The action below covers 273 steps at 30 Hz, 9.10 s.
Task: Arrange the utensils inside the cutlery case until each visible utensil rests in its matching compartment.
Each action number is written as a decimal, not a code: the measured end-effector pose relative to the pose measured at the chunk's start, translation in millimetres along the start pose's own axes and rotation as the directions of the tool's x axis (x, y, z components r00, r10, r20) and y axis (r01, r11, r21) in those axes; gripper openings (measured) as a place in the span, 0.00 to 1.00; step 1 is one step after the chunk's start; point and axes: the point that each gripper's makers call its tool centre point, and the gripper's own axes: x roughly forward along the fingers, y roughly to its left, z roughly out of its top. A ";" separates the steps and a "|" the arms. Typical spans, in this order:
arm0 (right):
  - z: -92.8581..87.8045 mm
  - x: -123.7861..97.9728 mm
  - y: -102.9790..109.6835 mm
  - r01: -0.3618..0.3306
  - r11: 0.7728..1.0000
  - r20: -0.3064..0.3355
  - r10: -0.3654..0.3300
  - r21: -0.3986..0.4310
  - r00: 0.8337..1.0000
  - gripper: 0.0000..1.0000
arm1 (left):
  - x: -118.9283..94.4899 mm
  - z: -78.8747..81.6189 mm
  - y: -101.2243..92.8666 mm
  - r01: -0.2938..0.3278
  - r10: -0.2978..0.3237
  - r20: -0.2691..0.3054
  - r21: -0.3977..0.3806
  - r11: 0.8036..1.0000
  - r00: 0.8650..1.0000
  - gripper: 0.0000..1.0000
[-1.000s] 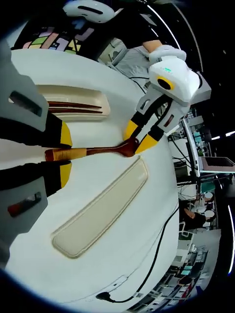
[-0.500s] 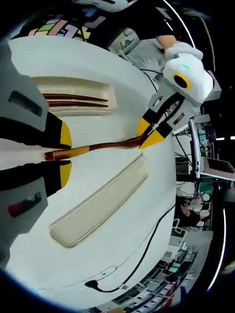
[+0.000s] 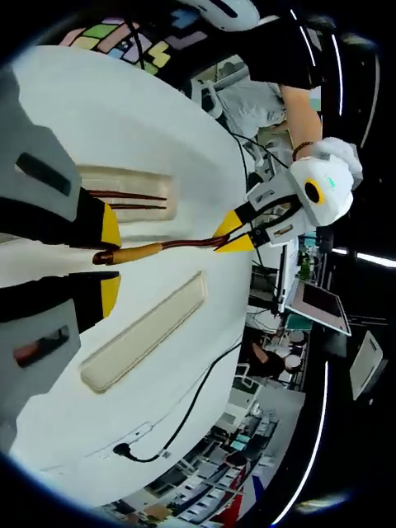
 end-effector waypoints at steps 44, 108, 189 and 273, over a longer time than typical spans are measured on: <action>-73.6 -76.8 24.6 0.013 0.971 0.035 -0.021 0.237 0.999 0.08 | 38.5 65.6 -63.6 0.417 -0.427 -0.041 -0.152 0.896 0.903 0.05; -35.0 -54.8 -71.3 0.285 0.874 0.025 -0.320 0.394 0.947 0.15 | 14.6 -49.1 74.8 -0.089 0.331 0.163 -0.772 0.630 0.929 0.27; -68.7 20.3 -147.6 0.592 0.579 -0.402 -0.434 0.561 0.806 0.01 | 29.4 -50.0 33.9 0.351 0.248 0.337 -0.936 -0.015 0.908 0.28; -68.4 -66.0 -109.6 0.233 0.826 -0.036 -0.251 0.514 0.967 0.33 | -20.1 59.9 32.0 0.083 0.287 0.679 -0.457 0.886 0.675 0.04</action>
